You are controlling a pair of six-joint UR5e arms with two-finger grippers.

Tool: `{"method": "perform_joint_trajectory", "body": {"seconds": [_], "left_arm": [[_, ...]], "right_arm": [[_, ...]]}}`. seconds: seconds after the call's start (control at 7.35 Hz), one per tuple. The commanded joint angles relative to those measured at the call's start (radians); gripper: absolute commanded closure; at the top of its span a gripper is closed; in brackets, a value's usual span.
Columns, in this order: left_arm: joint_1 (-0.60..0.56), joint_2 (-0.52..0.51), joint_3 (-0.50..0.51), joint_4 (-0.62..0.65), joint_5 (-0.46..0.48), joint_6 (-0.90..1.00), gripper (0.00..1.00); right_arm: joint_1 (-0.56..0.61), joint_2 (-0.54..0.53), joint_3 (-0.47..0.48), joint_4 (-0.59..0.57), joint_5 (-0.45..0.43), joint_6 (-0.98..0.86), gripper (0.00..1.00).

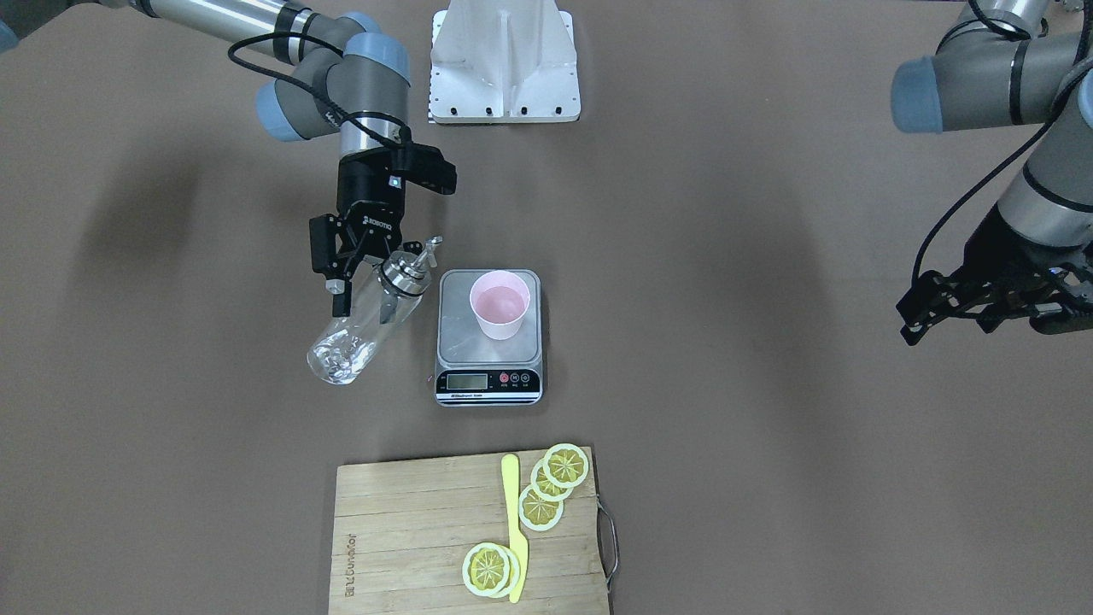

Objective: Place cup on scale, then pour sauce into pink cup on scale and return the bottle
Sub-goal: 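Turn the dispenser upright and carry it back with the right gripper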

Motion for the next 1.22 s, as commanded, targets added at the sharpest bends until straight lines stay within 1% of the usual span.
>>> {"method": "perform_joint_trajectory", "body": {"seconds": [0.0, 0.14, 0.27, 0.41, 0.54, 0.68, 0.82, 0.95, 1.09], "left_arm": [[0.0, -0.008, -0.003, 0.002, 0.001, -0.002, 0.02], [0.0, -0.008, -0.014, 0.003, 0.001, -0.007, 0.02], [0.0, -0.004, -0.02, 0.005, 0.001, -0.008, 0.02], [0.0, -0.005, -0.024, 0.005, 0.001, -0.013, 0.02], [0.0, 0.001, -0.037, 0.006, 0.001, -0.013, 0.02], [0.0, 0.001, -0.04, 0.008, 0.001, -0.013, 0.02], [0.0, 0.001, -0.04, 0.006, 0.001, -0.013, 0.02], [0.0, 0.001, -0.04, 0.006, 0.001, -0.013, 0.02], [0.0, 0.001, -0.041, 0.006, 0.002, -0.013, 0.02]], "right_arm": [[0.097, -0.147, 0.102, 0.106, 0.175, 0.102, 0.91], [0.151, -0.215, 0.104, 0.216, 0.24, 0.123, 0.91], [0.211, -0.272, 0.1, 0.283, 0.339, 0.208, 0.91], [0.289, -0.315, 0.098, 0.312, 0.431, 0.265, 0.91], [0.364, -0.365, 0.087, 0.35, 0.552, 0.368, 0.91], [0.427, -0.372, 0.068, 0.354, 0.658, 0.432, 0.91], [0.458, -0.373, 0.025, 0.352, 0.73, 0.492, 0.91], [0.469, -0.387, -0.03, 0.351, 0.787, 0.496, 0.91], [0.469, -0.39, -0.07, 0.352, 0.8, 0.496, 0.9]]}}
